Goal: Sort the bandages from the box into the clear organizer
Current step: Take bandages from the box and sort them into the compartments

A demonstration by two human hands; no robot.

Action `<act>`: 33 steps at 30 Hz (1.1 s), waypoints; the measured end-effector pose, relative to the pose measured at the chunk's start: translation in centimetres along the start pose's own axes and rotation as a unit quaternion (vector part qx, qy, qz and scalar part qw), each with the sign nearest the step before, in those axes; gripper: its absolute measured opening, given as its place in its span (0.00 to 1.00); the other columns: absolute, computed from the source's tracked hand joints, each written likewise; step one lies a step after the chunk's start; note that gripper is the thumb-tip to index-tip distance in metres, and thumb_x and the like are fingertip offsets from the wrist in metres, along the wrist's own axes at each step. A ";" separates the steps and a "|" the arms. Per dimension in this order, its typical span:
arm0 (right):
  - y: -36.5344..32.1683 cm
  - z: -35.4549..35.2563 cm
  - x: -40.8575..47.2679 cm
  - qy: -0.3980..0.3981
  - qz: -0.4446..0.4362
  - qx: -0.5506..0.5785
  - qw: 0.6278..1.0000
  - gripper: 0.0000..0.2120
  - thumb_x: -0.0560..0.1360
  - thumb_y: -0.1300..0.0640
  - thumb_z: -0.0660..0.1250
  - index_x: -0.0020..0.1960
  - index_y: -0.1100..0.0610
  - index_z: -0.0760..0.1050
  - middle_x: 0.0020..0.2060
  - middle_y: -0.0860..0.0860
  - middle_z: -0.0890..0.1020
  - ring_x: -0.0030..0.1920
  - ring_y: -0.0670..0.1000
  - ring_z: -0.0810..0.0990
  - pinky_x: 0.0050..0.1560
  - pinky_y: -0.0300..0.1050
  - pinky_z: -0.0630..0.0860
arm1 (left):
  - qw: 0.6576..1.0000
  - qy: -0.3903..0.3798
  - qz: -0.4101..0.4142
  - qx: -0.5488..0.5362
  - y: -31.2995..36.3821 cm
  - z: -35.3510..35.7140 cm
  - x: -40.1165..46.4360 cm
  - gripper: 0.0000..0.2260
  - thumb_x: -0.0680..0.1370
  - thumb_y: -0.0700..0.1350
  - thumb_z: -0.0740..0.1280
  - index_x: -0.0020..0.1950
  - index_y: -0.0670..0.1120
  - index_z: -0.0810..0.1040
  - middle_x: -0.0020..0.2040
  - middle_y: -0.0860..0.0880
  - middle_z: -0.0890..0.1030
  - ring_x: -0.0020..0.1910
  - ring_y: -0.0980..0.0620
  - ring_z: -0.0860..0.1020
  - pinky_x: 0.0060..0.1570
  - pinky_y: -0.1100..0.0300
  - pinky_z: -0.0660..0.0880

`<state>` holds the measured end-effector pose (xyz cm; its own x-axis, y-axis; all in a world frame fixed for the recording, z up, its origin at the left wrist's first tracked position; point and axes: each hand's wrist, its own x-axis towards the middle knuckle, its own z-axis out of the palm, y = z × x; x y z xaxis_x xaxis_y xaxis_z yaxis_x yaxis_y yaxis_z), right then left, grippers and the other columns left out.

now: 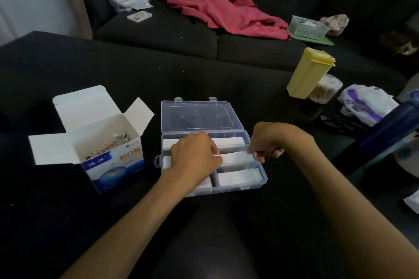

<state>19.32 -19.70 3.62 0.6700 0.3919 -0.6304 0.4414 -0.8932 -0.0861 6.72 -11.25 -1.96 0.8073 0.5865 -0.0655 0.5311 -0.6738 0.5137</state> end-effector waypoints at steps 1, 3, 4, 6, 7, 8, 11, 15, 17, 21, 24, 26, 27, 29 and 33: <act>-0.1 0.0 0.1 0.005 0.001 -0.007 1.000 0.12 0.77 0.58 0.63 0.35 0.59 0.72 0.29 0.50 0.73 0.27 0.45 0.68 0.27 0.35 0.65 | 1.000 0.000 0.001 0.000 0.0 0.0 0.0 0.09 0.74 0.50 0.69 0.53 0.53 0.82 0.51 0.53 0.82 0.52 0.52 0.77 0.48 0.57 0.70; -0.3 0.1 0.4 0.012 0.005 -0.006 1.000 0.12 0.76 0.59 0.65 0.35 0.59 0.72 0.30 0.51 0.74 0.29 0.45 0.69 0.28 0.36 0.66 | 1.000 0.003 0.007 0.000 0.0 0.0 -0.2 0.09 0.74 0.50 0.69 0.54 0.53 0.81 0.50 0.53 0.82 0.52 0.52 0.78 0.48 0.57 0.70; -0.2 0.1 0.5 0.016 0.008 -0.004 1.000 0.12 0.76 0.59 0.65 0.35 0.59 0.73 0.30 0.51 0.74 0.30 0.46 0.69 0.29 0.36 0.66 | 1.000 0.005 0.009 -0.001 0.0 0.0 -0.2 0.09 0.74 0.50 0.69 0.54 0.54 0.81 0.51 0.53 0.82 0.52 0.52 0.78 0.48 0.57 0.70; -0.1 0.1 0.9 0.033 0.010 -0.006 0.999 0.11 0.75 0.60 0.67 0.34 0.59 0.72 0.31 0.52 0.74 0.31 0.48 0.70 0.30 0.37 0.67 | 1.000 0.005 0.011 -0.003 0.0 0.0 -0.2 0.10 0.75 0.50 0.69 0.55 0.54 0.81 0.51 0.53 0.82 0.52 0.51 0.78 0.50 0.56 0.72; 0.0 0.2 1.0 0.044 0.008 -0.004 0.999 0.11 0.74 0.60 0.68 0.33 0.59 0.72 0.32 0.52 0.74 0.31 0.48 0.71 0.30 0.38 0.68 | 1.000 0.003 0.010 -0.002 0.1 0.0 -0.2 0.10 0.75 0.50 0.69 0.56 0.54 0.81 0.51 0.53 0.82 0.52 0.51 0.78 0.51 0.55 0.72; 0.1 0.2 1.1 0.052 0.007 0.000 0.999 0.12 0.74 0.60 0.68 0.33 0.59 0.72 0.32 0.52 0.73 0.31 0.48 0.71 0.30 0.38 0.68 | 1.000 0.002 0.010 -0.002 0.1 0.1 -0.2 0.10 0.75 0.50 0.69 0.56 0.53 0.81 0.51 0.53 0.82 0.52 0.51 0.78 0.52 0.55 0.73; 0.2 0.4 1.4 0.048 0.008 0.010 0.999 0.12 0.73 0.60 0.69 0.33 0.58 0.71 0.31 0.52 0.73 0.31 0.48 0.71 0.31 0.39 0.68 | 1.000 0.003 0.007 -0.008 0.2 0.2 -0.1 0.10 0.75 0.51 0.69 0.55 0.53 0.82 0.51 0.52 0.82 0.51 0.51 0.78 0.53 0.54 0.73; 0.5 0.3 1.6 0.071 0.002 0.009 0.997 0.11 0.72 0.60 0.70 0.33 0.58 0.72 0.32 0.52 0.74 0.32 0.48 0.72 0.30 0.39 0.68 | 1.000 0.000 0.007 -0.008 0.1 0.2 -0.1 0.08 0.75 0.50 0.68 0.52 0.53 0.82 0.50 0.53 0.82 0.50 0.52 0.78 0.52 0.54 0.73; 0.5 0.4 1.6 0.078 -0.006 0.003 0.997 0.11 0.72 0.59 0.70 0.34 0.57 0.71 0.32 0.52 0.75 0.32 0.48 0.73 0.30 0.39 0.68 | 1.000 -0.002 0.009 -0.006 0.1 0.2 0.0 0.08 0.75 0.50 0.68 0.52 0.53 0.83 0.50 0.53 0.83 0.50 0.52 0.78 0.51 0.54 0.74; 0.9 0.8 1.2 0.078 -0.016 0.020 0.997 0.06 0.71 0.57 0.71 0.39 0.58 0.76 0.33 0.52 0.77 0.33 0.48 0.75 0.32 0.39 0.69 | 1.000 0.000 0.014 0.003 0.0 0.2 0.0 0.08 0.75 0.51 0.68 0.53 0.53 0.82 0.50 0.52 0.82 0.50 0.51 0.78 0.51 0.54 0.73; 1.9 1.1 -0.5 0.112 -0.043 0.045 0.992 0.05 0.72 0.58 0.70 0.46 0.58 0.79 0.33 0.52 0.78 0.37 0.49 0.78 0.39 0.41 0.73 | 1.000 0.006 0.015 -0.001 -0.1 0.0 -0.2 0.08 0.75 0.51 0.68 0.53 0.54 0.82 0.51 0.53 0.82 0.51 0.52 0.78 0.52 0.54 0.74; 2.4 1.8 -1.8 0.101 -0.061 0.035 0.992 0.04 0.74 0.57 0.69 0.47 0.56 0.80 0.32 0.50 0.77 0.36 0.47 0.77 0.40 0.40 0.74 | 0.999 0.026 0.020 -0.018 0.1 -0.4 -0.4 0.07 0.75 0.52 0.68 0.51 0.55 0.83 0.49 0.54 0.82 0.49 0.53 0.78 0.49 0.55 0.75; 2.5 2.2 -2.3 0.094 -0.064 0.029 0.993 0.05 0.74 0.57 0.68 0.48 0.56 0.80 0.32 0.49 0.77 0.35 0.46 0.76 0.39 0.39 0.73 | 0.999 0.036 0.028 -0.025 0.3 -0.7 -0.6 0.06 0.75 0.52 0.68 0.49 0.55 0.83 0.47 0.54 0.82 0.47 0.54 0.78 0.47 0.56 0.75; 2.6 2.8 -2.6 0.096 -0.060 0.013 0.993 0.06 0.74 0.57 0.68 0.50 0.56 0.79 0.33 0.49 0.77 0.36 0.46 0.76 0.40 0.39 0.74 | 0.997 0.028 0.062 -0.026 0.7 -1.0 -1.1 0.06 0.74 0.54 0.69 0.49 0.55 0.83 0.42 0.55 0.80 0.42 0.56 0.76 0.43 0.59 0.74; 2.5 2.9 -2.5 0.113 -0.039 -0.036 0.992 0.07 0.74 0.58 0.68 0.51 0.58 0.78 0.38 0.52 0.80 0.43 0.49 0.81 0.46 0.42 0.78 | 0.993 -0.037 0.111 0.033 0.7 -0.6 -2.5 0.09 0.75 0.54 0.69 0.53 0.57 0.82 0.44 0.54 0.81 0.42 0.56 0.75 0.45 0.60 0.71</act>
<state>17.01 -23.56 2.74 0.7452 0.5068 -0.4334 0.5336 -0.8430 -0.0682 4.93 -12.89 -0.90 0.9217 0.3873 -0.0207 0.3517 -0.8122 0.4654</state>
